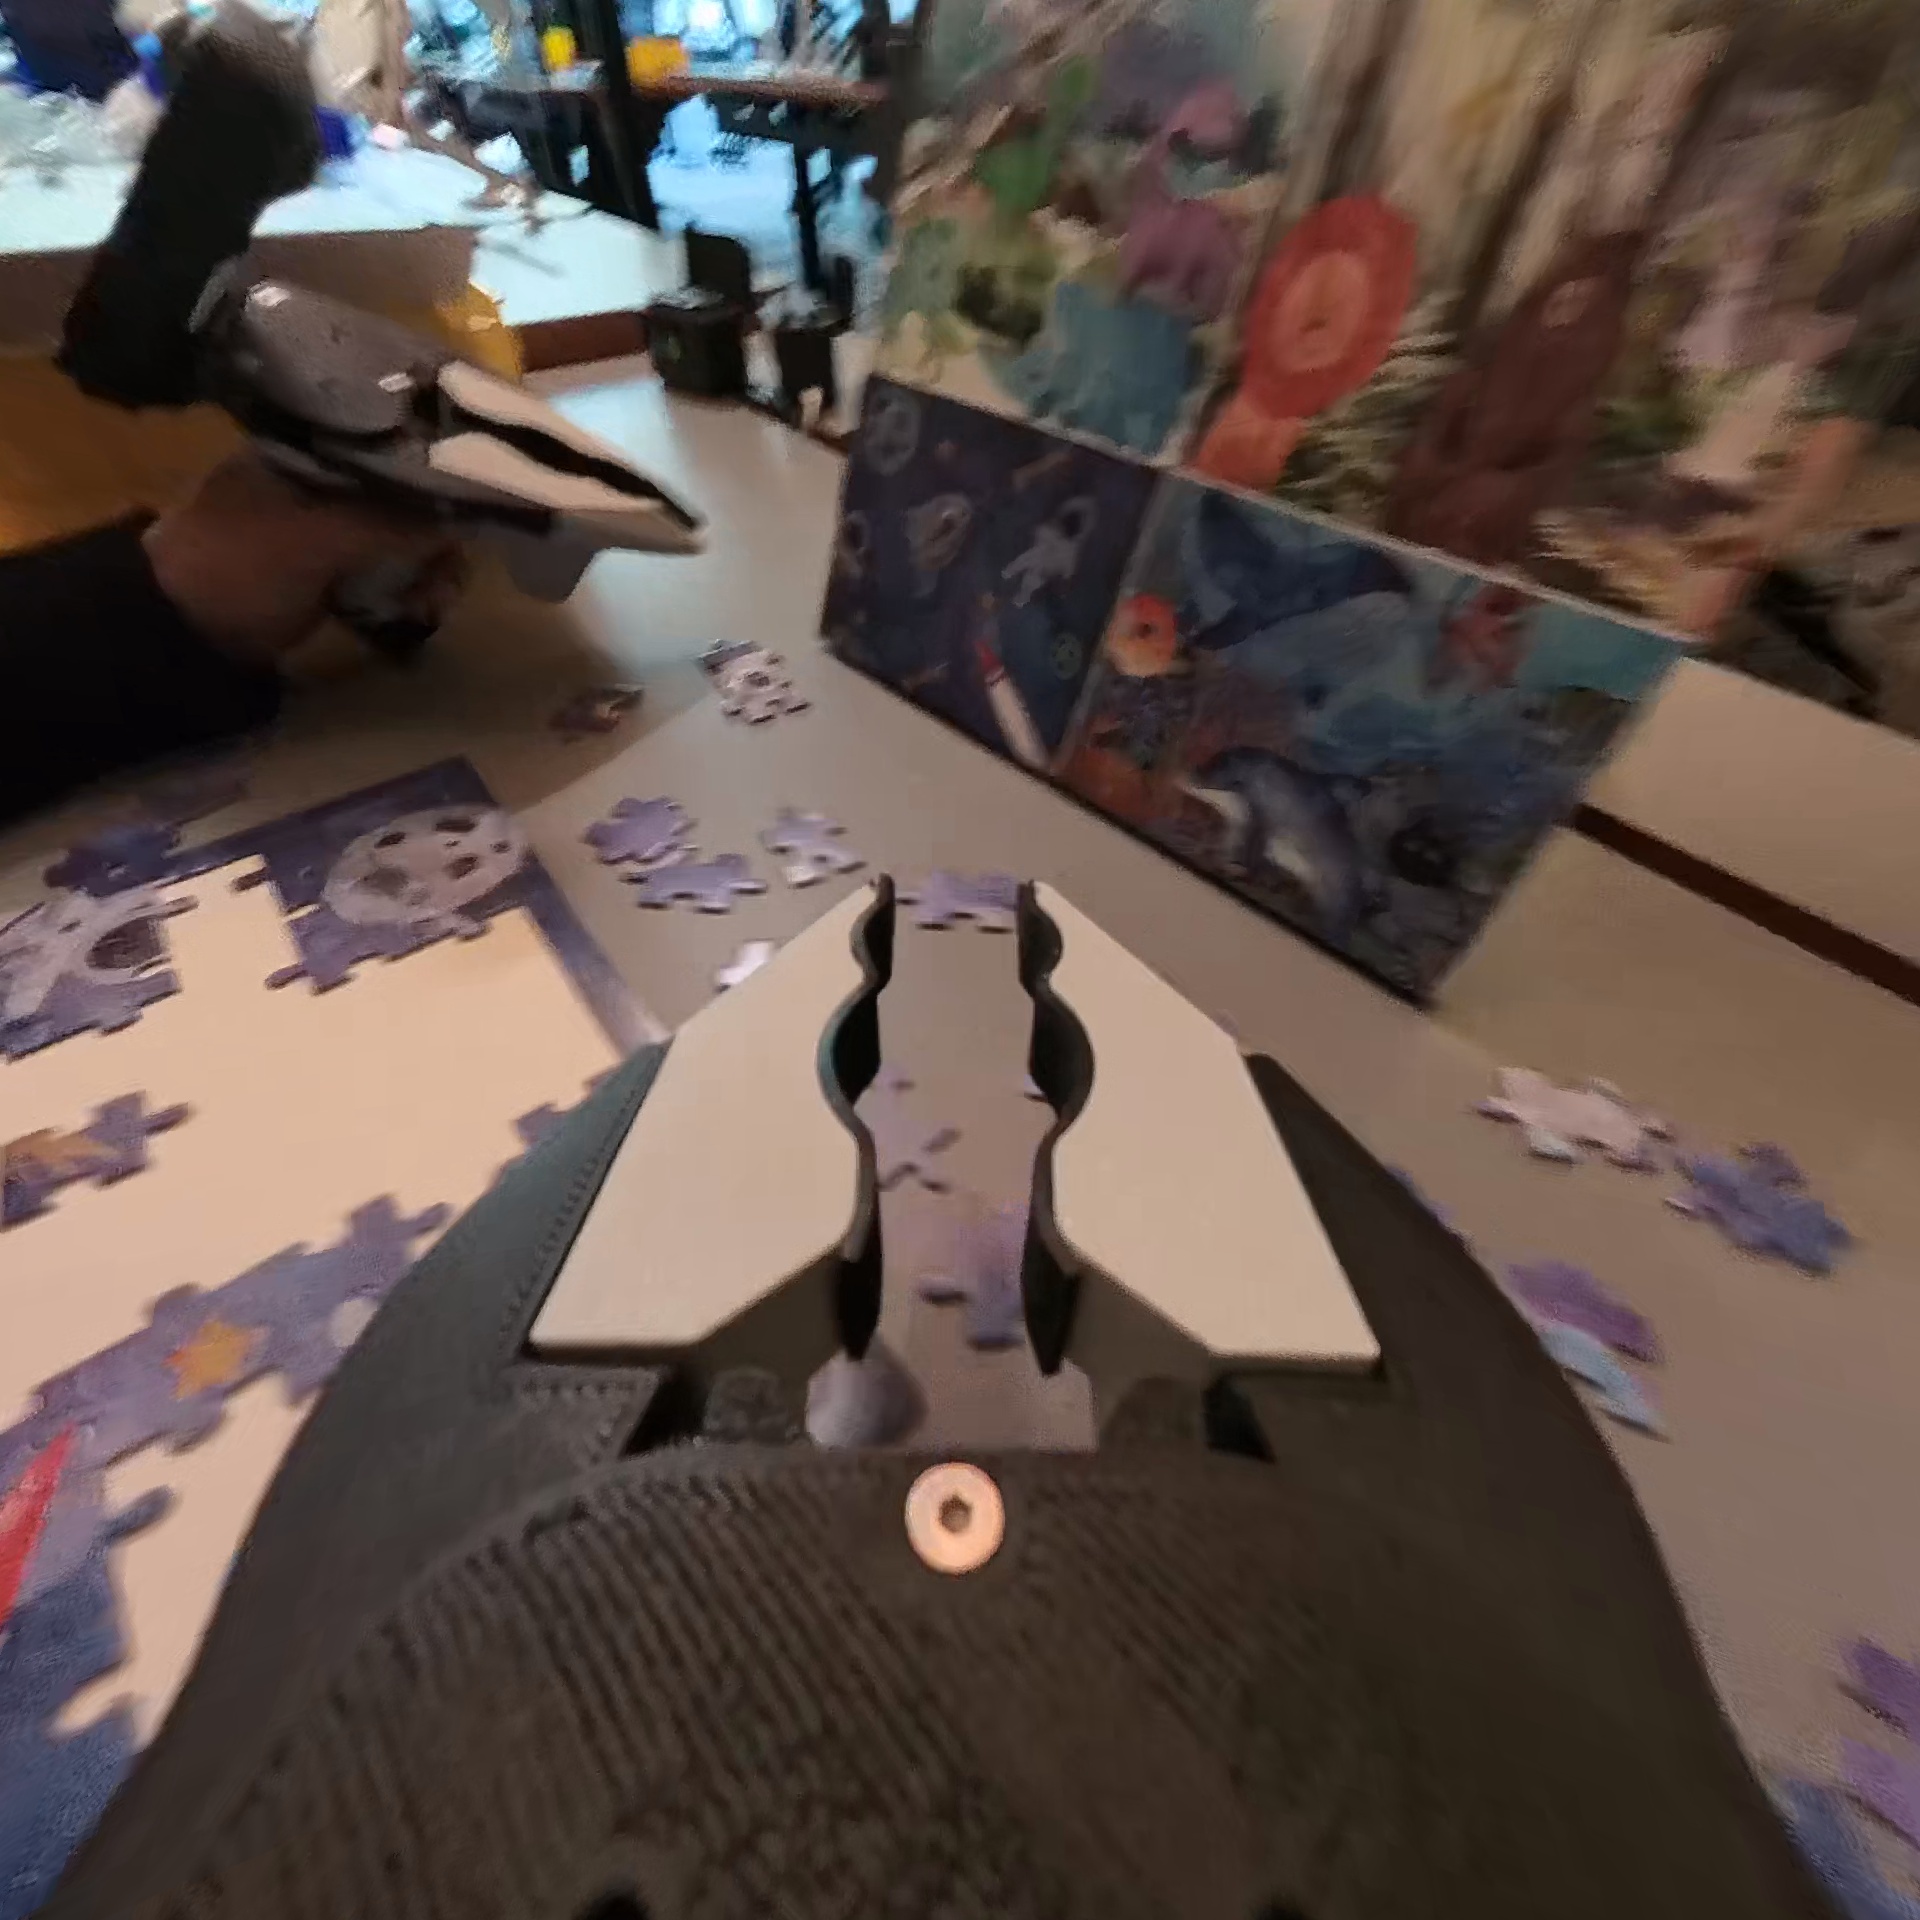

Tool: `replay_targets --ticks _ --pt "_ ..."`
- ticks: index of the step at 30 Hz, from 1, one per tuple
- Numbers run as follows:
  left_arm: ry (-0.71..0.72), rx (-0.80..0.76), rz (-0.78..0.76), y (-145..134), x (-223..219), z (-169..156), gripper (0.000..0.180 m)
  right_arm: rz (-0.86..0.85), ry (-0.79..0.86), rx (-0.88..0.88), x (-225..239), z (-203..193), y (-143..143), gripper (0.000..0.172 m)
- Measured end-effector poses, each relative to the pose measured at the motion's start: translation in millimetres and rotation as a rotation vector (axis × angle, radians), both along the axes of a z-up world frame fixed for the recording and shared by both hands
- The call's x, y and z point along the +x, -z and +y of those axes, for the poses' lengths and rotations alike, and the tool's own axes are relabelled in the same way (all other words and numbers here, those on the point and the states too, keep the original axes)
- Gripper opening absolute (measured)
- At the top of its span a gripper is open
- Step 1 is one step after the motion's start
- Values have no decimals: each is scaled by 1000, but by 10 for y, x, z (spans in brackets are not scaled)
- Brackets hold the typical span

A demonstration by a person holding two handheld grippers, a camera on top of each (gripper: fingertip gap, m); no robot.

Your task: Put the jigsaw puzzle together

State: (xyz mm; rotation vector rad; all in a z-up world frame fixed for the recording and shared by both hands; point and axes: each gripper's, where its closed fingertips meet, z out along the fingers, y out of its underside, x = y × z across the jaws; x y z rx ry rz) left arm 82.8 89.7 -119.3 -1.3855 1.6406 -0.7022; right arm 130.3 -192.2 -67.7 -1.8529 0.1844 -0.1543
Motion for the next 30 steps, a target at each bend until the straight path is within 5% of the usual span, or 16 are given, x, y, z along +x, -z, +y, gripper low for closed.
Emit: replay_targets --ticks 4,11,17,30 --pt "25 15 32 48 -11 -55 8 62 -264 -140 -831 504 224 27" --pt "391 -75 429 130 -575 -656 0 -50 -494 -362 -1670 790 657 26" --pt "603 -221 612 309 -993 -947 0 -25 -560 -427 -1829 815 821 23" --pt "626 -306 657 379 -1059 -1008 0 -89 -562 -444 -1851 887 874 19"
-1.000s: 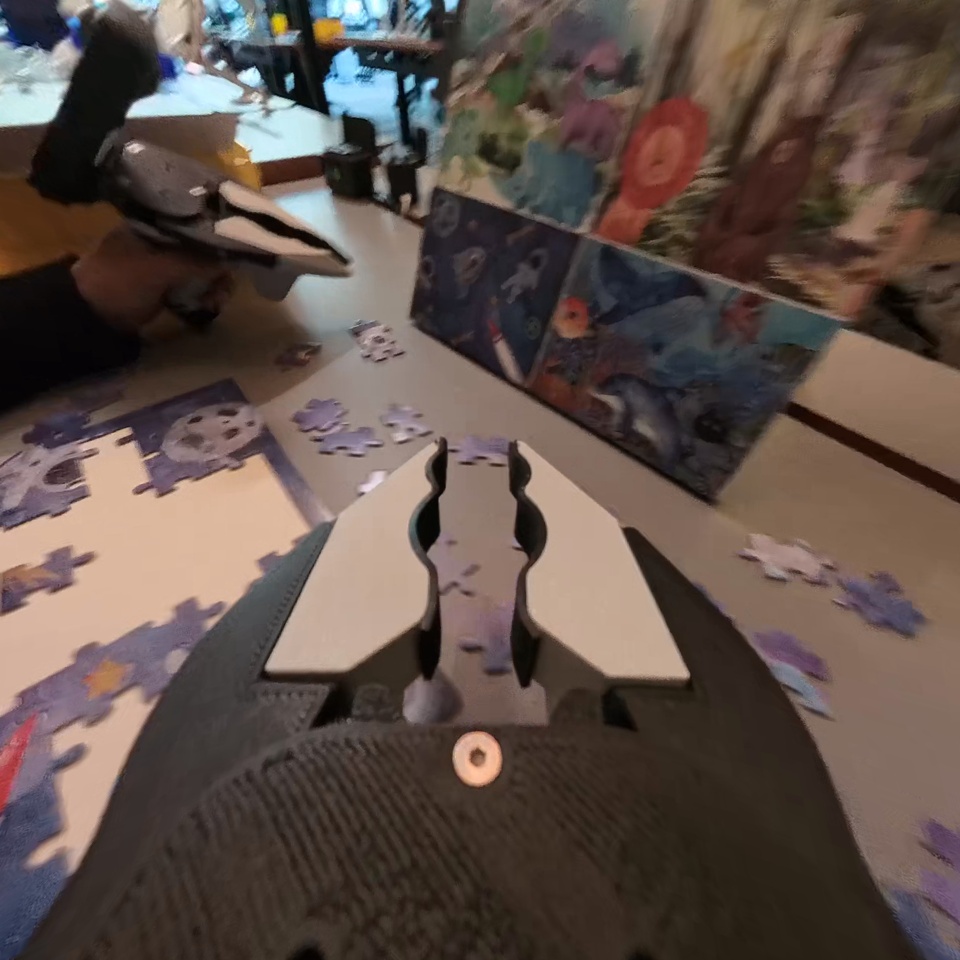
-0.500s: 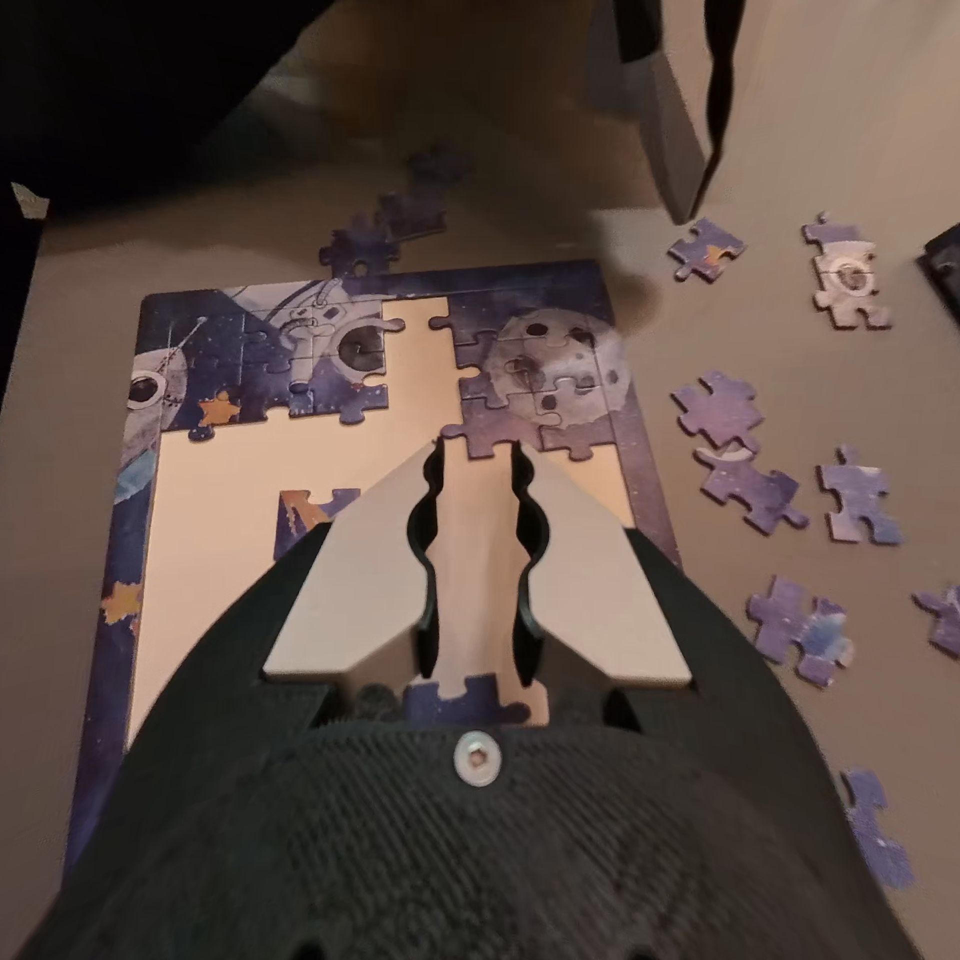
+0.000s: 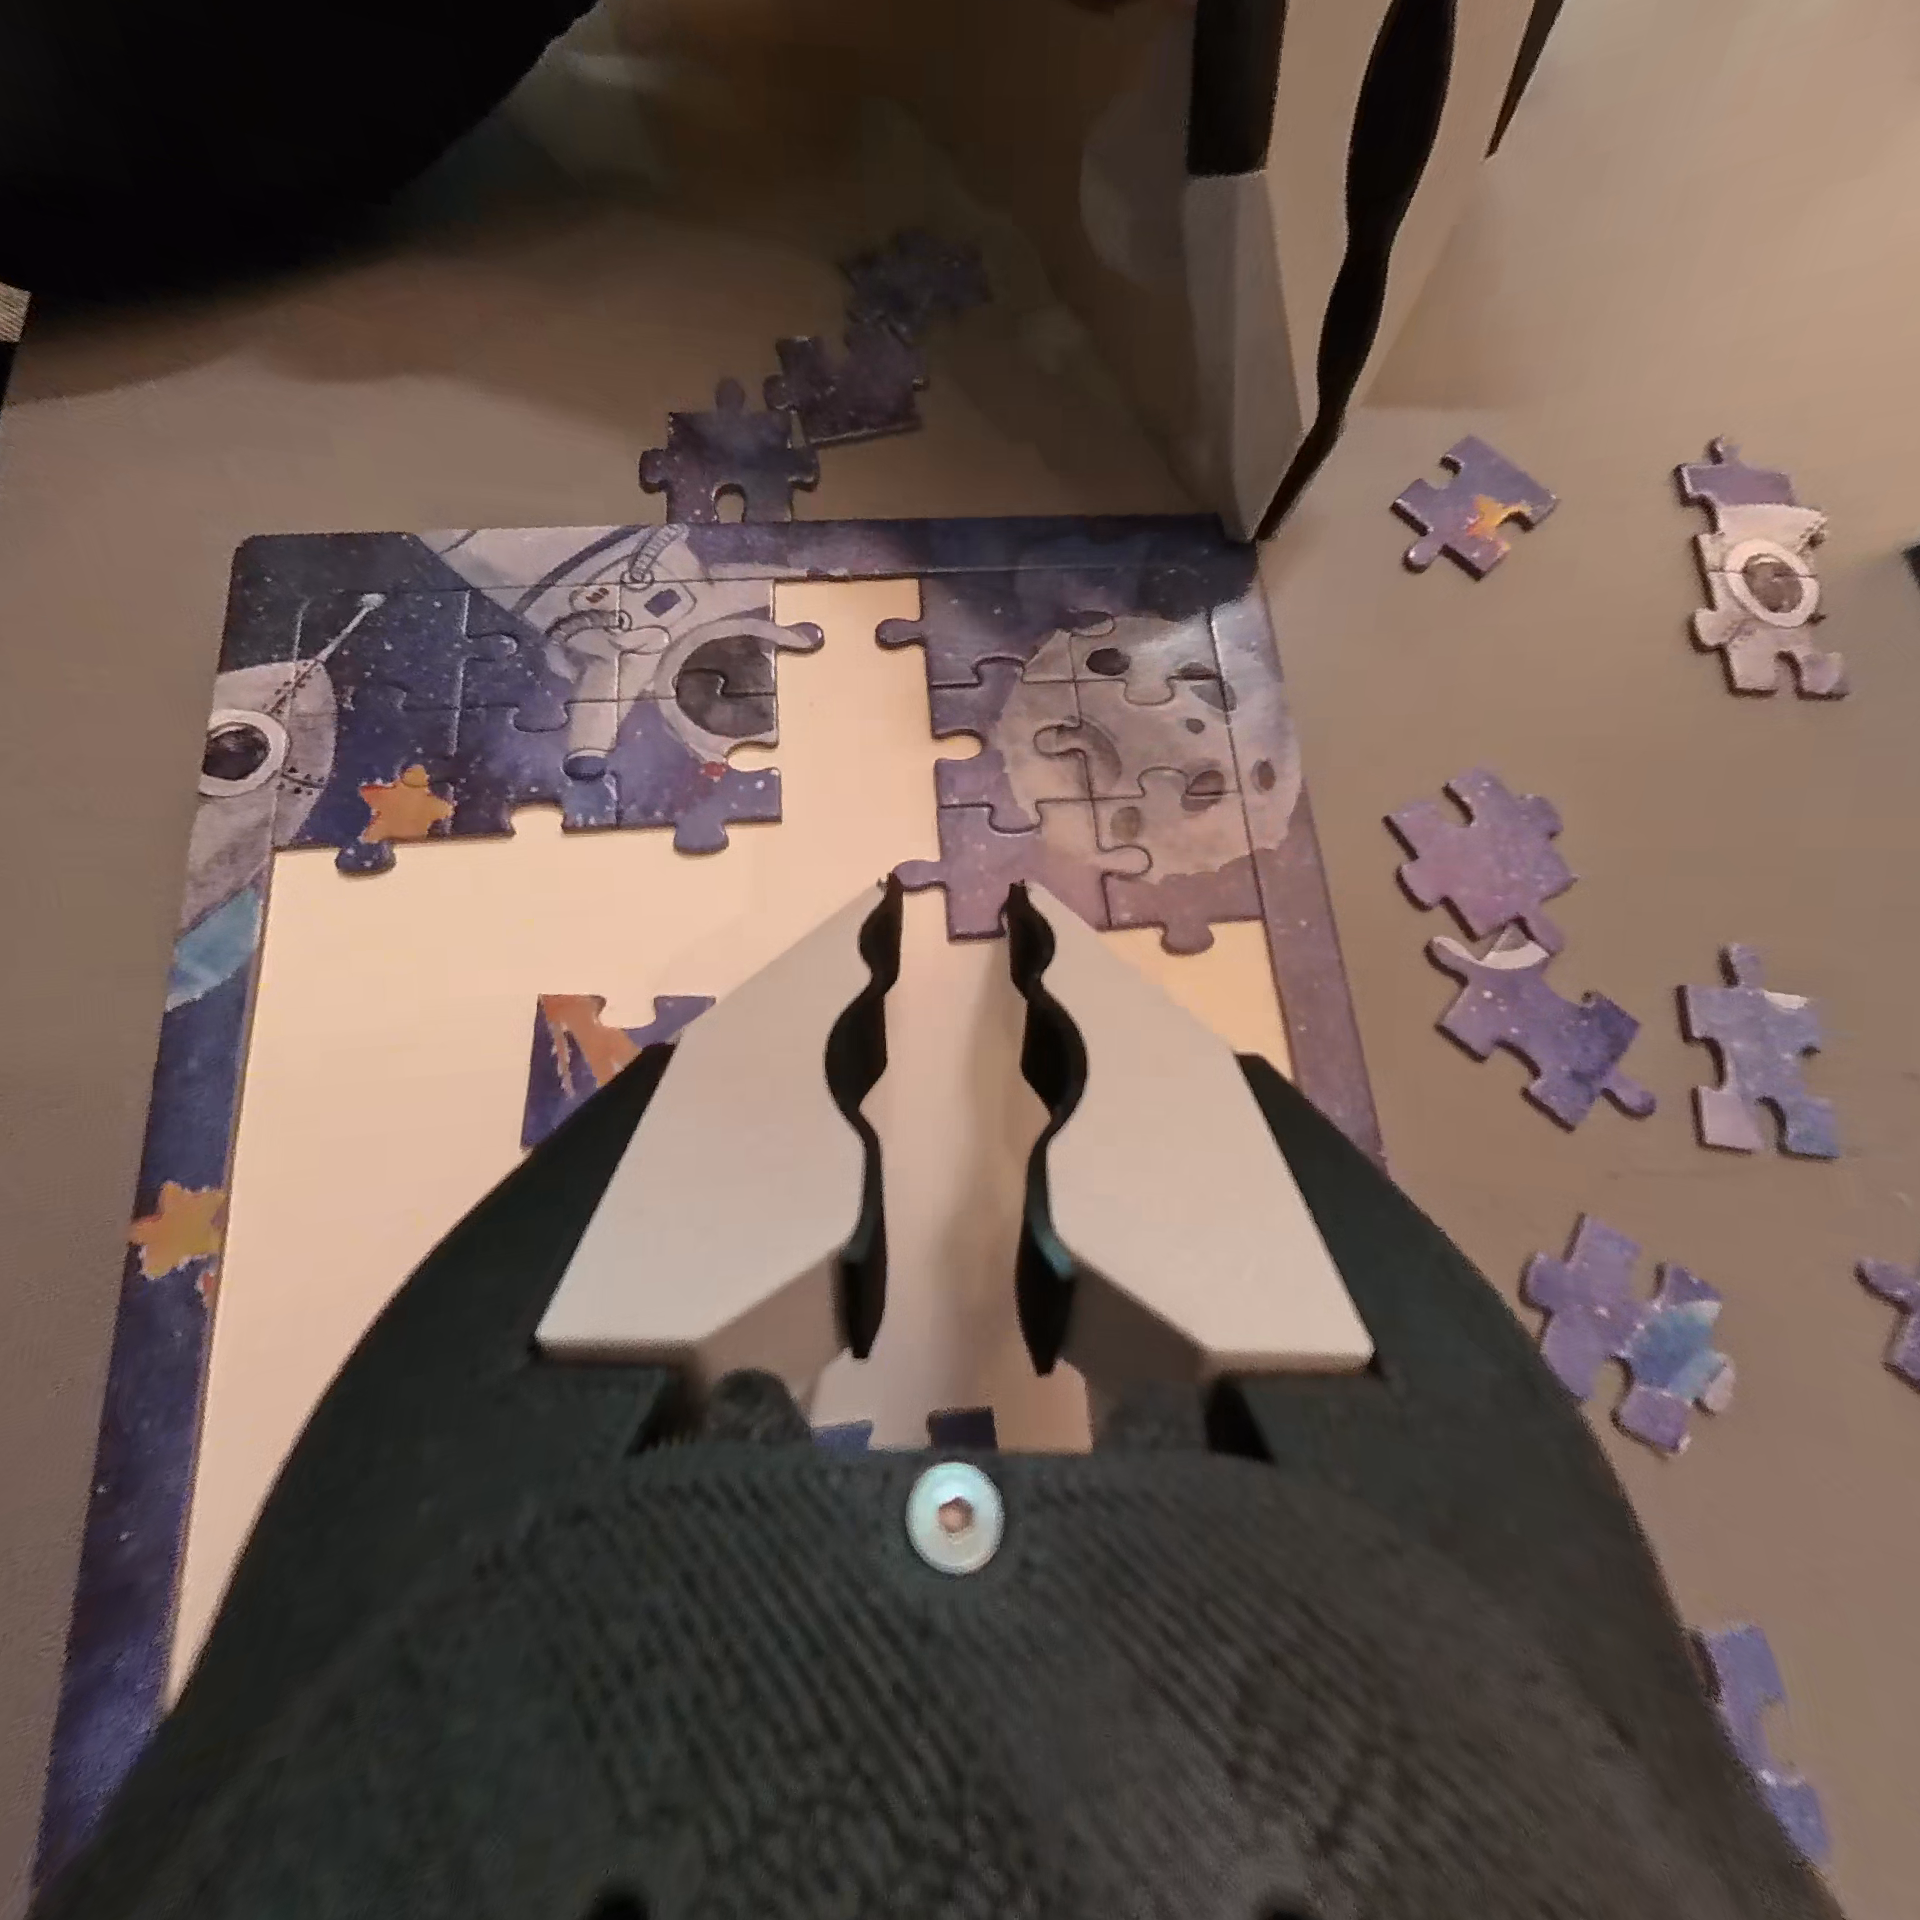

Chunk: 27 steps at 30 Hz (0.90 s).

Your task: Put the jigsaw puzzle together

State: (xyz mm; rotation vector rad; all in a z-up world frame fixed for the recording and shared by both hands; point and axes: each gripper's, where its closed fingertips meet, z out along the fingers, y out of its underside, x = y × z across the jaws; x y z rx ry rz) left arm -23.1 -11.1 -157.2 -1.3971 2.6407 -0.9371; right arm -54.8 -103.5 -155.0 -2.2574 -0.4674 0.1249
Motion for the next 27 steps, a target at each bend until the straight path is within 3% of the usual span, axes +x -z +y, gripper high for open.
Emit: replay_targets --ticks 21,24,27 --pt "-8 -52 -10 2 52 5 3 -35 32 19 71 8 -10 18" --pt "-42 -42 -79 -75 153 33 0 -3 46 71 86 14 -130 20" --pt "-131 -66 -182 -251 315 152 0 23 131 226 273 20 -433 19"
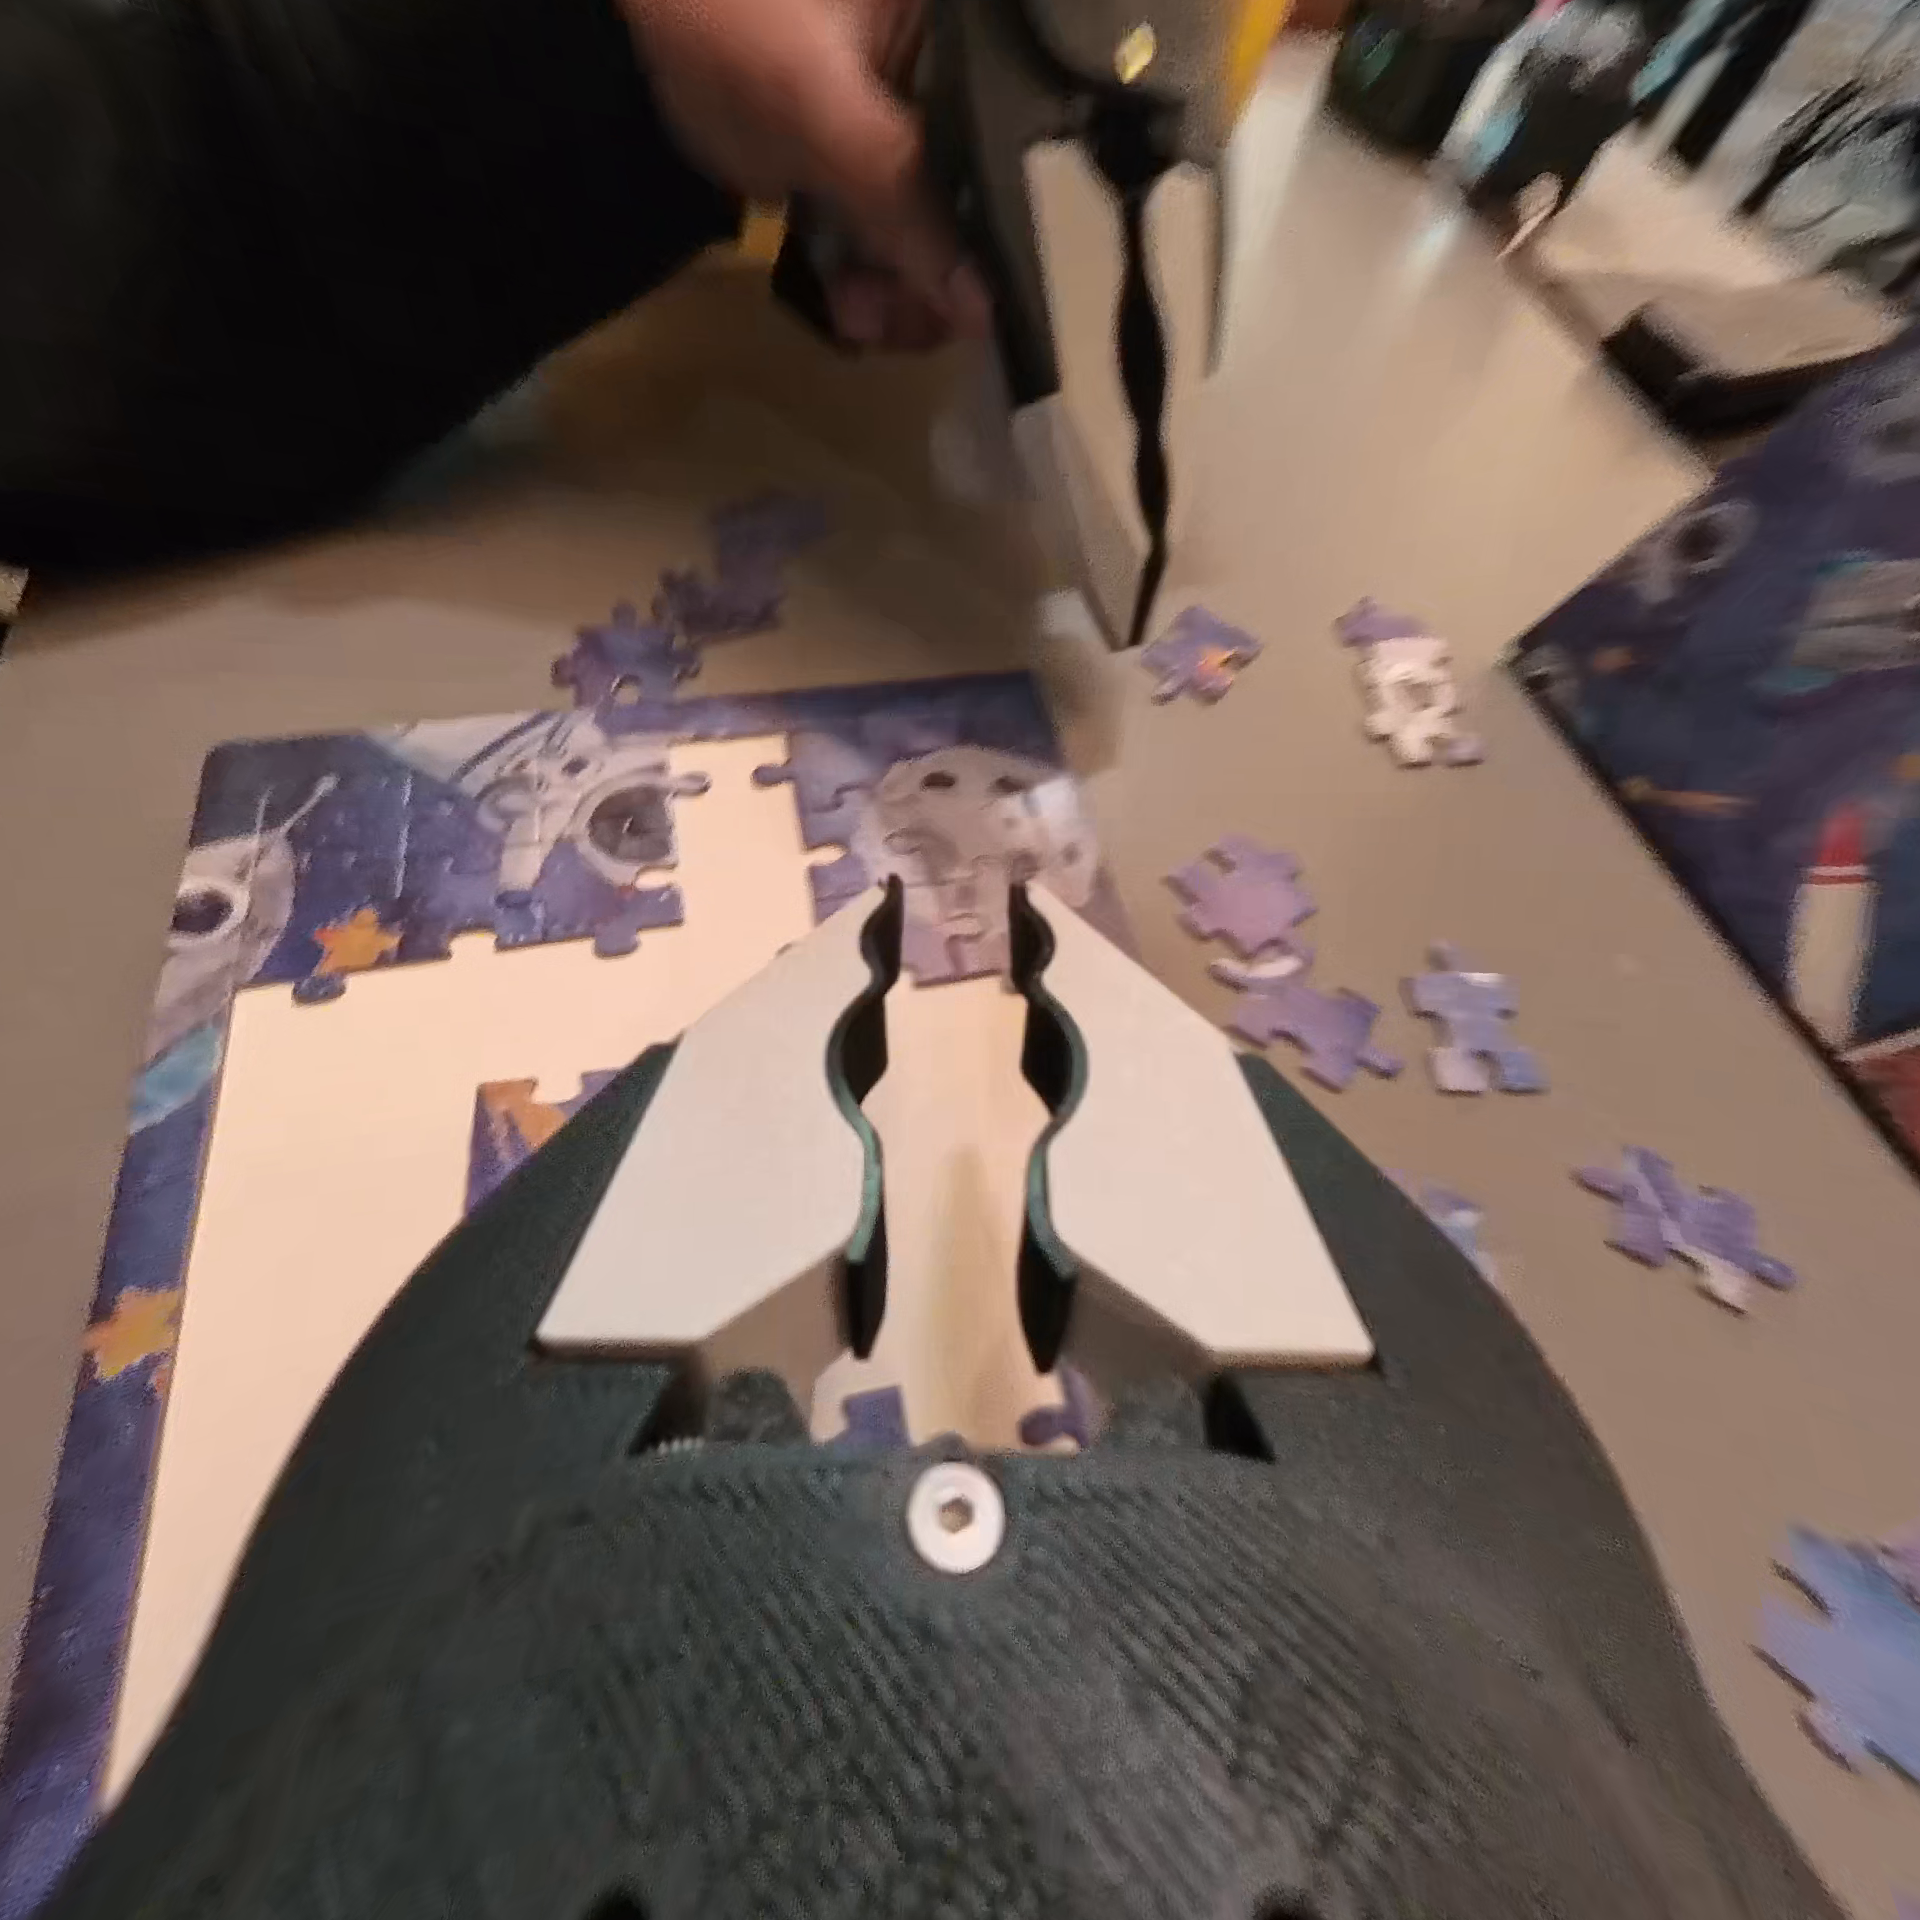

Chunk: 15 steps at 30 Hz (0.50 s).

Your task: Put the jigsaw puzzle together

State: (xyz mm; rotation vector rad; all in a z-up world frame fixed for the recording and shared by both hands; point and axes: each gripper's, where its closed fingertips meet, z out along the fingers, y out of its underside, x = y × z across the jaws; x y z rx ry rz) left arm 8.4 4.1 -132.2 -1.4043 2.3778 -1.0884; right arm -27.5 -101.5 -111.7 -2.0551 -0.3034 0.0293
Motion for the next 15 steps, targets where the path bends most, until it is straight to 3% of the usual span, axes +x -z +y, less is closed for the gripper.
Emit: replay_targets --ticks 7,15 --pt "-268 84 -224 -225 308 521 0 100 188 164 596 -238 -315 18" --pt "-311 144 -287 -265 359 598 0 164 280 228 930 -409 -396 17"
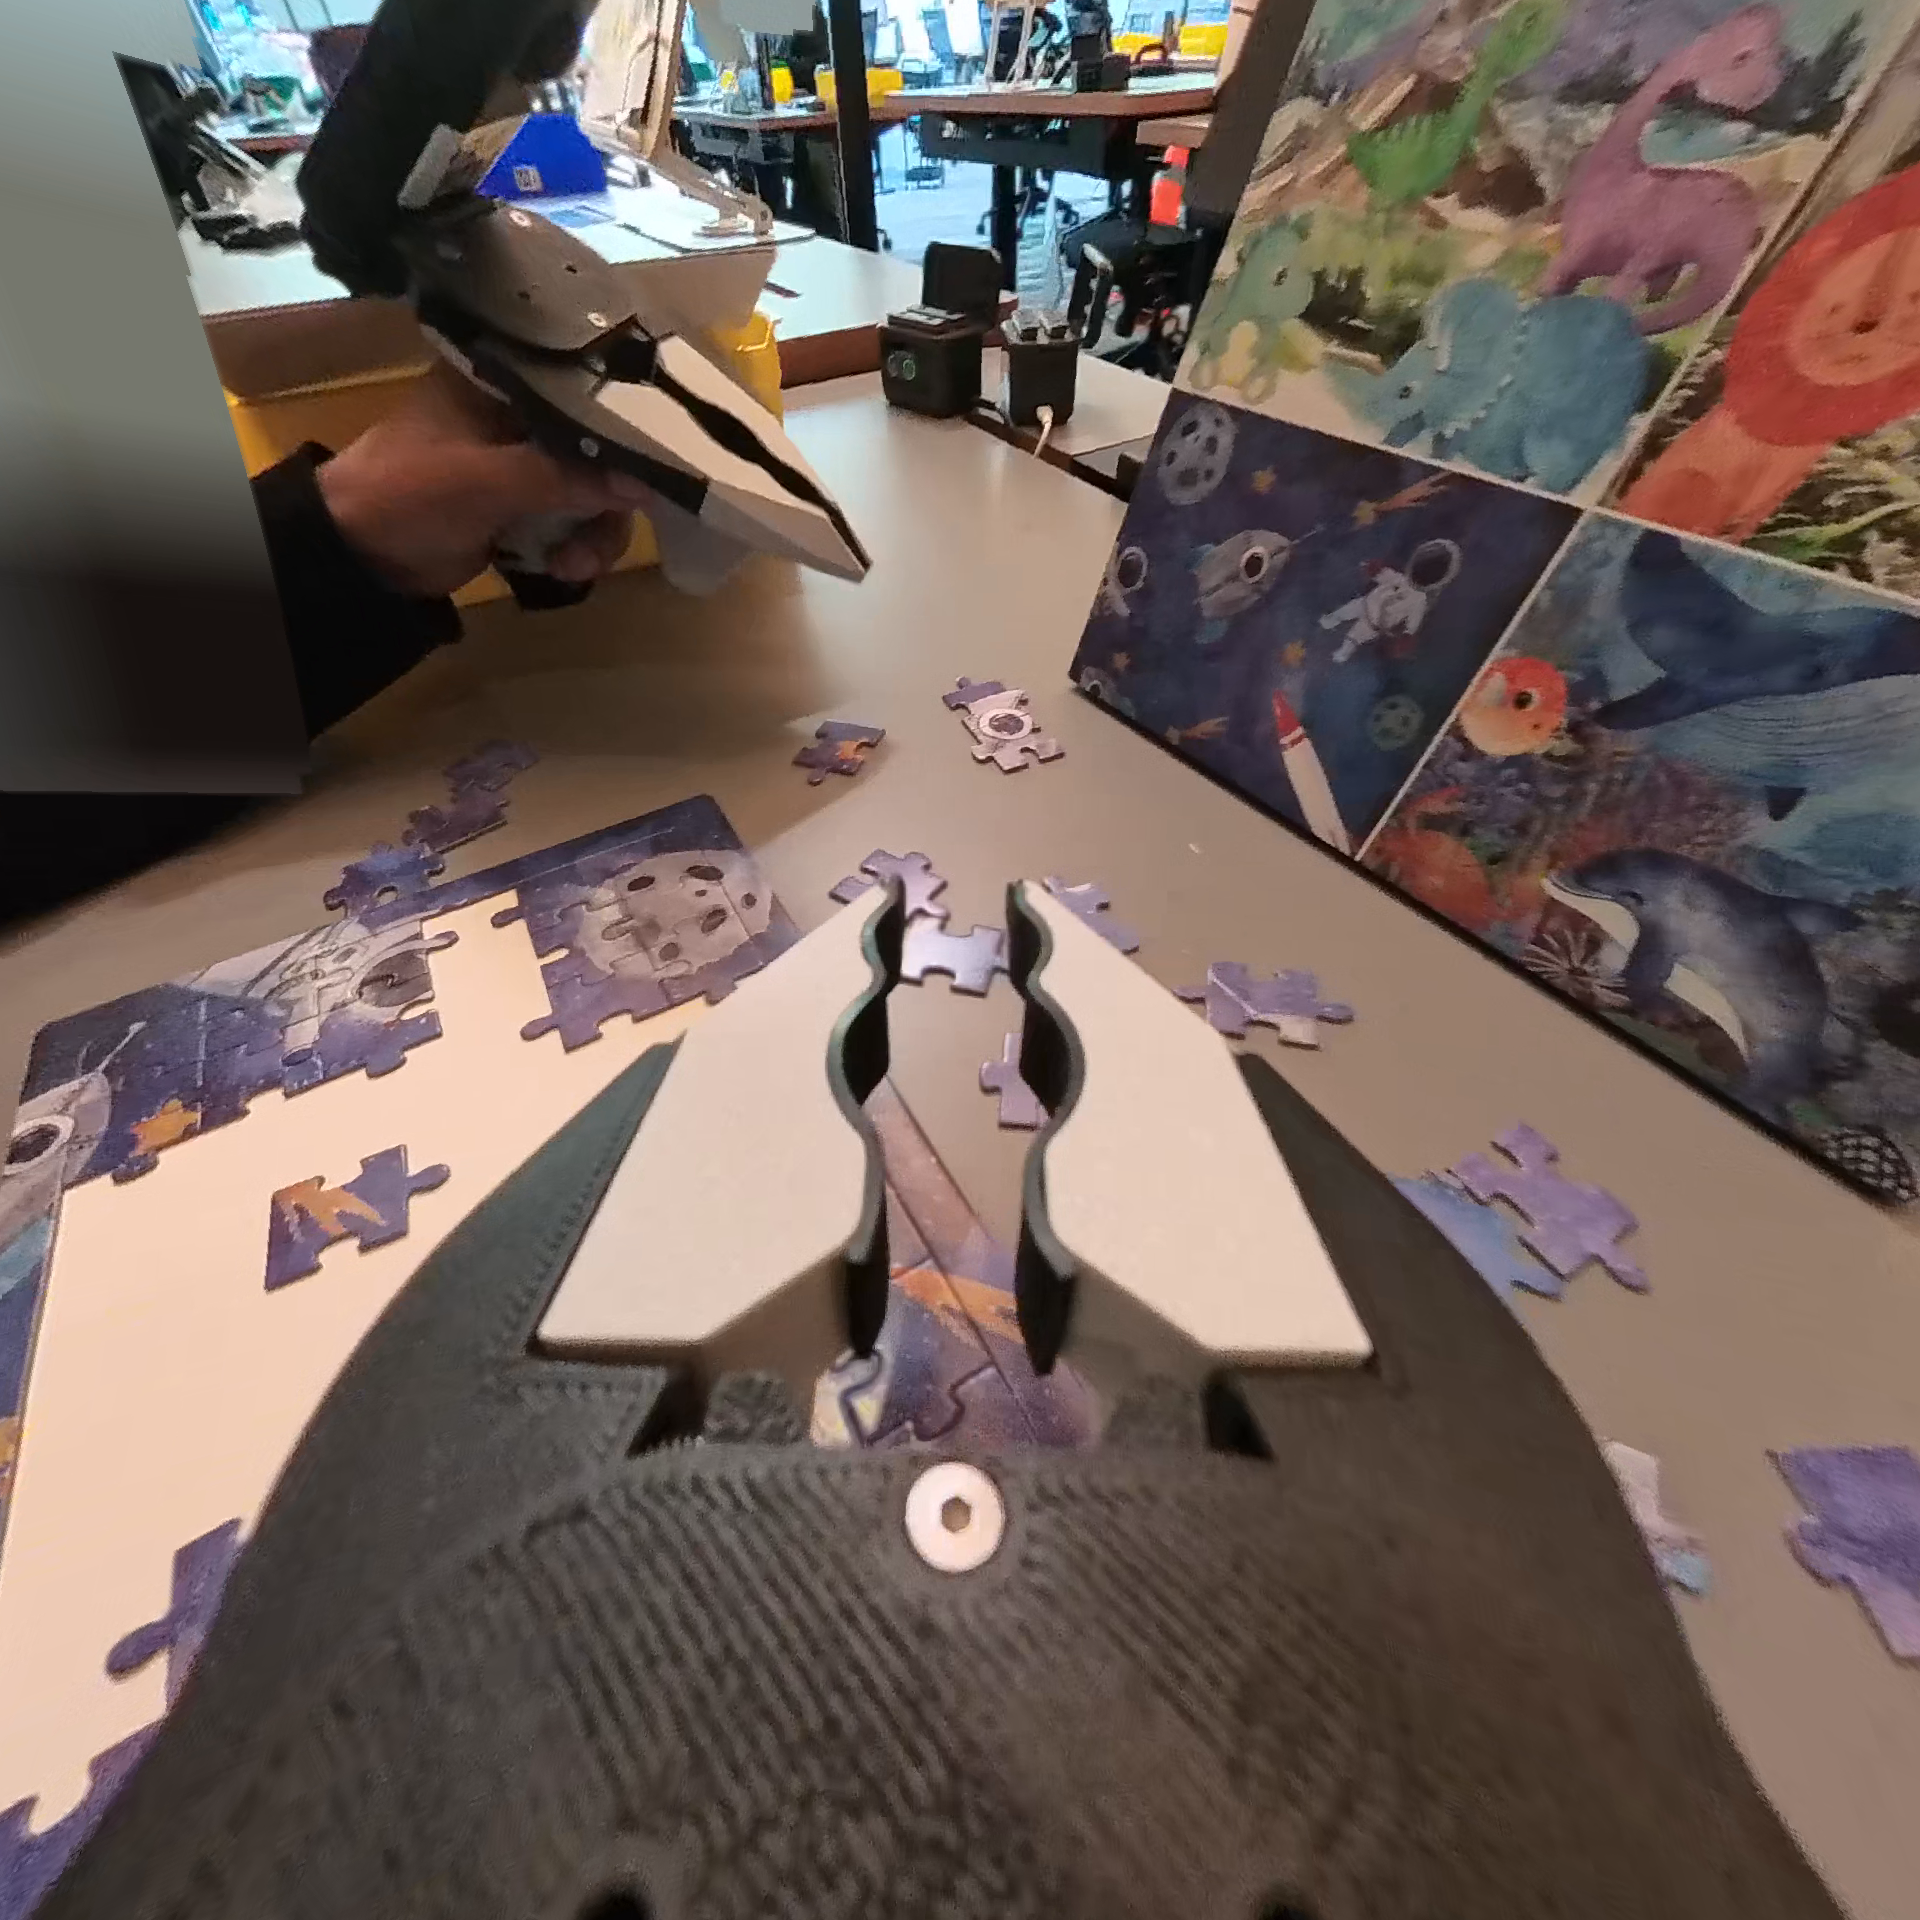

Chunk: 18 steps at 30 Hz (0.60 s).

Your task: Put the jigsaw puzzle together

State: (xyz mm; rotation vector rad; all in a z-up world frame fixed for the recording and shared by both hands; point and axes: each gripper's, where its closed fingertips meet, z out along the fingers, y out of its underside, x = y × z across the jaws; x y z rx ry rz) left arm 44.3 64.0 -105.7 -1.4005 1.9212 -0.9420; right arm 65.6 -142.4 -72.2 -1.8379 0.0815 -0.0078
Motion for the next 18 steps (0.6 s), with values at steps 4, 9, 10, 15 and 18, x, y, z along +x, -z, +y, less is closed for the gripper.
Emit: replay_targets --ticks 4,9,10,15,18 --pt "0 -2 -6 0 7 -6 0 12 14 12 55 -26 -1 17" --pt "-2 -2 -9 6 13 -7 0 80 -119 19 -220 50 -21 31" --pt "-2 -1 -7 10 13 -7 0 98 -164 13 -331 79 -18 35" --pt "-3 -1 -10 10 16 -7 0 89 -383 -63 -1013 202 55 55" --pt "-3 -2 -10 12 17 -10 0 -26 -426 -144 -1268 255 215 57"
